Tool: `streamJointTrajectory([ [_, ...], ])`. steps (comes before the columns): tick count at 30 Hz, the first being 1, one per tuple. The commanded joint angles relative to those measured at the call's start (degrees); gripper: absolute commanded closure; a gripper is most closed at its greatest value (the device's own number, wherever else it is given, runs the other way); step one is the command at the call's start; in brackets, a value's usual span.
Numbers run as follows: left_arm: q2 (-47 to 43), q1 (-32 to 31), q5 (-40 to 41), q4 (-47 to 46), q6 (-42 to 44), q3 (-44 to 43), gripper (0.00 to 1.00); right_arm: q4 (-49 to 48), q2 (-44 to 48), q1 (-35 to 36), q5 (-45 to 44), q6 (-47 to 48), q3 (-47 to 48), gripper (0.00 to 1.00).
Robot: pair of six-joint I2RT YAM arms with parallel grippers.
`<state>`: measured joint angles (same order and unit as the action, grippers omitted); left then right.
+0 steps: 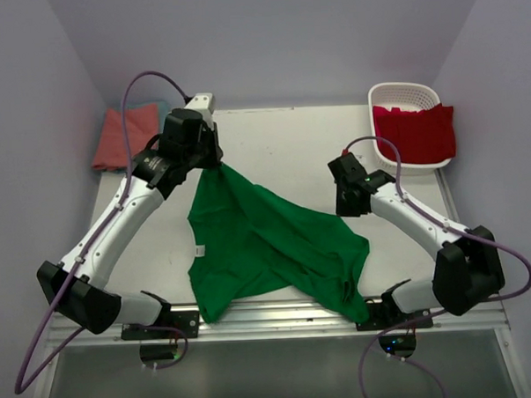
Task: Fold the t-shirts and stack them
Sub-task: Flatten the tshirt out
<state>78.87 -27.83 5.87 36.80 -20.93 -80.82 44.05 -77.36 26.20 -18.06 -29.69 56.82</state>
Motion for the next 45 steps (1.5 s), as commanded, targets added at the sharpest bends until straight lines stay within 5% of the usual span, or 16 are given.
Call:
streamJointTrajectory([
  [1, -0.9, 0.0, 0.5, 4.2, 0.3, -4.4, 1.0, -6.8, -4.6, -0.2, 4.3, 1.0, 3.3, 0.92],
  [4, -1.6, -0.1, -2.2, 5.7, 0.5, -6.8, 1.0, -9.2, -8.4, -0.2, 7.3, 1.9, 5.8, 0.72],
  [5, -1.8, -0.1, -3.9, 5.8, 0.7, -7.4, 1.0, -9.9, -9.4, -0.2, 7.5, 2.0, 6.5, 0.55],
  [8, -2.6, -0.5, -8.6, 7.0, 0.8, -7.3, 1.0, -10.9, -13.8, -0.2, 7.5, 2.4, 10.5, 0.46],
  [17, -9.6, -2.9, -2.6, 7.9, -0.5, 1.8, 1.0, -9.2, -28.6, 0.2, 12.4, 3.3, 20.8, 0.47],
  [35, -14.9, -2.9, 1.2, 8.1, -1.0, 6.0, 1.0, -13.4, -14.7, 8.1, 14.9, -2.6, -4.5, 0.46],
  [37, -14.7, -2.9, 1.2, 7.8, -1.0, 7.0, 1.0, -13.2, -12.6, 9.7, 15.7, -3.9, -6.2, 0.48],
  [42, -14.7, -2.9, 1.2, 7.1, -1.2, 8.5, 1.0, -13.0, -9.4, 12.5, 16.9, -5.9, -8.6, 1.0],
  [45, -15.0, -2.9, 1.3, 7.1, -1.3, 9.0, 1.0, -11.5, -6.8, 15.6, 15.9, -7.4, -9.3, 1.0],
])
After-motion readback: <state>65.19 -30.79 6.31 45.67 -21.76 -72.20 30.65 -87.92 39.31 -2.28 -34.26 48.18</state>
